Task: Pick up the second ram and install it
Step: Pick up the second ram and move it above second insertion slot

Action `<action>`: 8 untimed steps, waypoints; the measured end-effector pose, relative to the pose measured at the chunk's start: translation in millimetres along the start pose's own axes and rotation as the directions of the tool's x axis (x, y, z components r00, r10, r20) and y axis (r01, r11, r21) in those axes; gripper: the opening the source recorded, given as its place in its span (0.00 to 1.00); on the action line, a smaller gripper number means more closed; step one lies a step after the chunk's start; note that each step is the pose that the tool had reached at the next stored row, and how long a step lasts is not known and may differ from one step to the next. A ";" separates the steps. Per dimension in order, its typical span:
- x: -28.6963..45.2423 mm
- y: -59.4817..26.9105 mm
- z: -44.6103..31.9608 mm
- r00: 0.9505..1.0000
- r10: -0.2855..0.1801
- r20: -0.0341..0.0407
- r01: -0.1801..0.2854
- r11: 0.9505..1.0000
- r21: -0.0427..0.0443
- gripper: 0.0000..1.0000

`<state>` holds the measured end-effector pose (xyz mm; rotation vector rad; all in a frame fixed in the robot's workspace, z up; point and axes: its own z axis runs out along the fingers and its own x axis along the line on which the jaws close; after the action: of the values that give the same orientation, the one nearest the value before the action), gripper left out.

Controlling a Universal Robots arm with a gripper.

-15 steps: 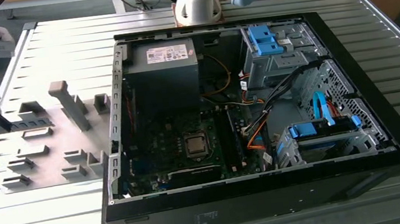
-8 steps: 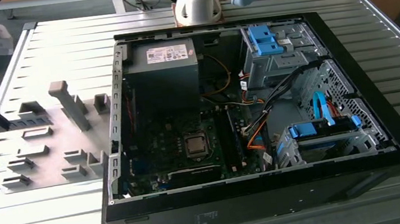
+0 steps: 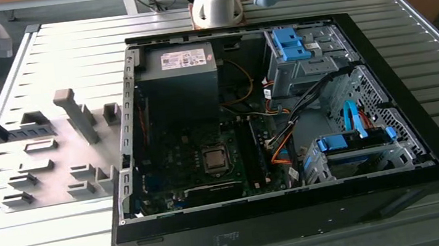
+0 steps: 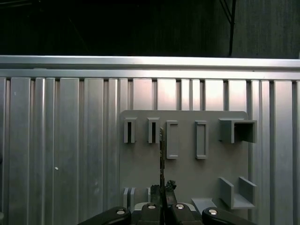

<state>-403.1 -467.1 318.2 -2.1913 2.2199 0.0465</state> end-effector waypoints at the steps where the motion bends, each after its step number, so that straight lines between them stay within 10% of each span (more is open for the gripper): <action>1: 0.0 0.0 -0.5 1.000 0.000 0.000 0.000 1.000 0.000 0.14; 8: -0.2 0.0 -5.4 1.000 0.000 0.000 0.000 1.000 0.000 0.14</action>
<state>-403.1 -467.1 323.6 -2.1912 2.2199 0.0464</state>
